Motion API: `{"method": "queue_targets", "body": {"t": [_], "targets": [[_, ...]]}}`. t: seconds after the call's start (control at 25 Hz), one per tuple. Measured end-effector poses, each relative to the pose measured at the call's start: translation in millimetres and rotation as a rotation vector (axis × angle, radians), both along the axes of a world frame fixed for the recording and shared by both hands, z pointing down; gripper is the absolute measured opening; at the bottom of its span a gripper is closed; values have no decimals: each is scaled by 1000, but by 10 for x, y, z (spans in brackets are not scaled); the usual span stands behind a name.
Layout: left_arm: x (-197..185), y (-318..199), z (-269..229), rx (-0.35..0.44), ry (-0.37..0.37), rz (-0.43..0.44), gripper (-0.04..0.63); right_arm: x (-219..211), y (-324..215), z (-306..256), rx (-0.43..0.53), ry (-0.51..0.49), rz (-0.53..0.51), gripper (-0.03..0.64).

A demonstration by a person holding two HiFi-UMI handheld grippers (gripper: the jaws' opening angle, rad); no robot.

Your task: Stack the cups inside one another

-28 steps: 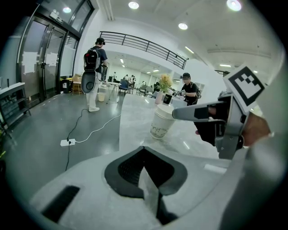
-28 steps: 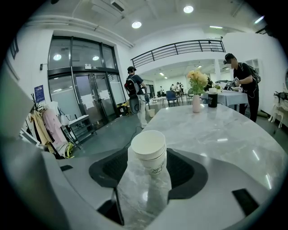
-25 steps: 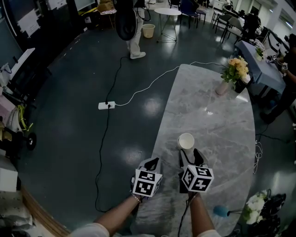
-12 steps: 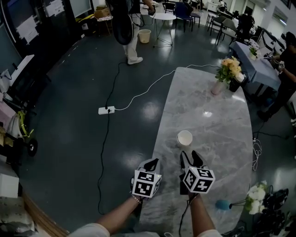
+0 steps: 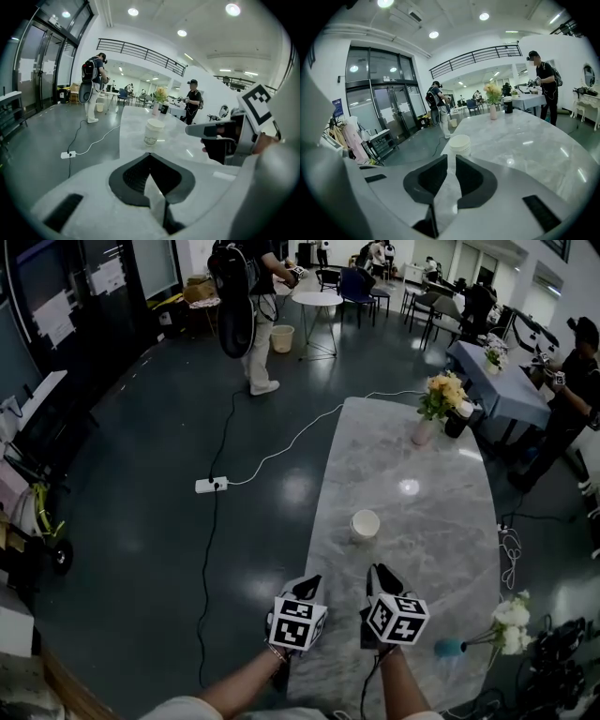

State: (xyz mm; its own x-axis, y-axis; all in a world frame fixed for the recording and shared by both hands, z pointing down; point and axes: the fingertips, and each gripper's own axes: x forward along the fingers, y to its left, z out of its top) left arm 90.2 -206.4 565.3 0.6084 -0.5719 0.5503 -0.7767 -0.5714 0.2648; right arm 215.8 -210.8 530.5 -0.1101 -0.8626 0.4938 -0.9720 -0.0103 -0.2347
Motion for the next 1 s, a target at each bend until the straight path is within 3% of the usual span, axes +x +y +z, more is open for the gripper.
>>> {"method": "queue_targets", "body": {"t": [0.6, 1.0], "targets": [[-164, 682, -247, 49, 28, 97, -2, -290, 838, -89, 0, -7, 32, 15], [-542, 1137, -385, 71, 73, 183, -2, -477, 1411, -278, 51, -4, 179, 14]]}}
